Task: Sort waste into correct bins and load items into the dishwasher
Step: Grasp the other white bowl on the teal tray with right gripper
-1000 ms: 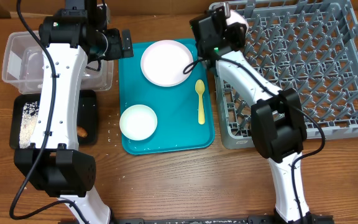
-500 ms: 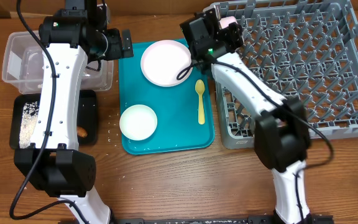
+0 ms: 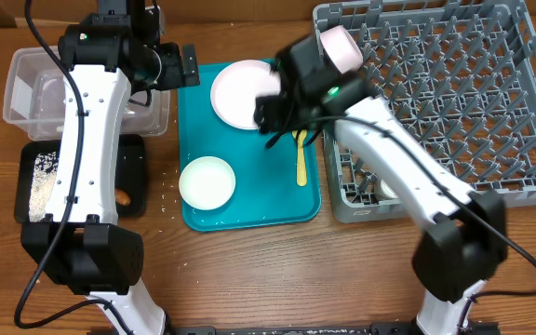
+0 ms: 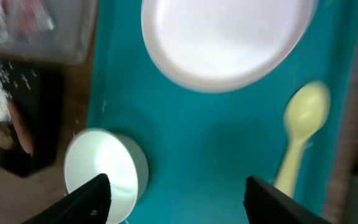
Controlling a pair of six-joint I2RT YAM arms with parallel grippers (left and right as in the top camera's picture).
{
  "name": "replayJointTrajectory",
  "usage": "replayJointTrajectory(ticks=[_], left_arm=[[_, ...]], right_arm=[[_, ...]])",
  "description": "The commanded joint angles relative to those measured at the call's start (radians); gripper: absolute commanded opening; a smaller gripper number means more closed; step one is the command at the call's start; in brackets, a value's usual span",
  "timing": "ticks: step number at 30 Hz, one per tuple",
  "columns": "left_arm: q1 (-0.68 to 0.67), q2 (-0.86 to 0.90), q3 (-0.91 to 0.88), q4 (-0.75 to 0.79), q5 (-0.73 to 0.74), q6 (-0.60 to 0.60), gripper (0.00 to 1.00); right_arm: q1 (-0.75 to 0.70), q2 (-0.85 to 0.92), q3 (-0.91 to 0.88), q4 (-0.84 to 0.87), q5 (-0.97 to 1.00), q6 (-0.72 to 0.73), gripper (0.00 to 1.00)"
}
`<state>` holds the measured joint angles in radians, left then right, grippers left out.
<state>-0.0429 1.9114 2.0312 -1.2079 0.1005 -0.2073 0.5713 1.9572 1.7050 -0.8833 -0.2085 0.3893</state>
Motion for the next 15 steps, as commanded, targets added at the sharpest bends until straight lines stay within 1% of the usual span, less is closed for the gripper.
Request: replayJointTrajectory(ticks=[1, 4, 7, 9, 10, 13, 15], left_arm=[[0.009, 0.002, -0.005, 0.002, -0.007, -0.003, 1.0], [0.009, 0.002, -0.005, 0.002, -0.007, -0.003, 1.0], [0.009, 0.002, -0.005, 0.002, -0.007, -0.003, 1.0], [0.009, 0.002, -0.005, 0.002, -0.007, -0.003, 1.0], [0.009, 0.002, -0.005, 0.002, -0.007, -0.003, 1.0], [0.009, 0.002, -0.005, 0.002, -0.007, -0.003, 1.0], [0.009, 0.002, -0.005, 0.002, -0.007, -0.003, 1.0]], right_arm=[[0.071, 0.029, -0.106, 0.063, -0.108, 0.121, 0.69], [0.12, 0.062, -0.158, 0.122, -0.092, 0.144, 0.68], [0.164, 0.106, -0.163, 0.142, -0.063, 0.166, 0.67], [0.184, 0.133, -0.163, 0.15, -0.06, 0.18, 0.65], [0.191, 0.145, -0.163, 0.15, -0.053, 0.192, 0.62], [0.192, 0.155, -0.163, 0.145, -0.054, 0.192, 0.45], [0.18, 0.155, -0.163, 0.139, -0.054, 0.192, 0.25]])
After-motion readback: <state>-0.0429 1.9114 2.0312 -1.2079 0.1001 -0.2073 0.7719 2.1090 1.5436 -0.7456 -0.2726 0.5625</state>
